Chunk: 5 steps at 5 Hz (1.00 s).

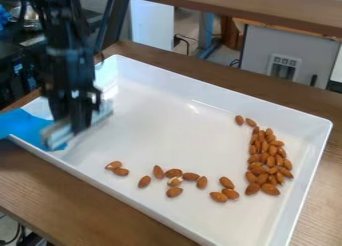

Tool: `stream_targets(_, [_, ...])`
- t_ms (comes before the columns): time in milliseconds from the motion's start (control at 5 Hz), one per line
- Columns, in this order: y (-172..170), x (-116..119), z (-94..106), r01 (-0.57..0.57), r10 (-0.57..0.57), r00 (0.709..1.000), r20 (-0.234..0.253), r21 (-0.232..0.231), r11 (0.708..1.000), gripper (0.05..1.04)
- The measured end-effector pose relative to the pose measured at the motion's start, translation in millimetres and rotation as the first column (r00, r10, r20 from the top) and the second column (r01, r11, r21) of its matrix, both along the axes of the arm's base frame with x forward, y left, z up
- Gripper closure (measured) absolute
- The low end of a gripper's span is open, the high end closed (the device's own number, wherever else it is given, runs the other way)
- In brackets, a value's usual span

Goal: Sweep into pile

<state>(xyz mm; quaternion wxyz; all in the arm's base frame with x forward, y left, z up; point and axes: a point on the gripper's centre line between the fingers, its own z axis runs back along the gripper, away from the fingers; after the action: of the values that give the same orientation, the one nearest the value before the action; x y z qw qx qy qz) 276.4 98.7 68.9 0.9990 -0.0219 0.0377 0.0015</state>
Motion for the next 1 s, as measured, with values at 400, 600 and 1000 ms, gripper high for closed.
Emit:
stream_targets(400, [-36,-8,-13.8,0.069,-0.072,0.995,0.067,0.051,0.996,0.708])
stream_targets(600, [-51,-7,-14.3,0.056,-0.058,0.996,0.071,0.03,0.998,0.708])
stream_targets(1000, [-92,-1,-14.2,0.015,-0.013,0.997,0.07,-0.023,1.0,0.709])
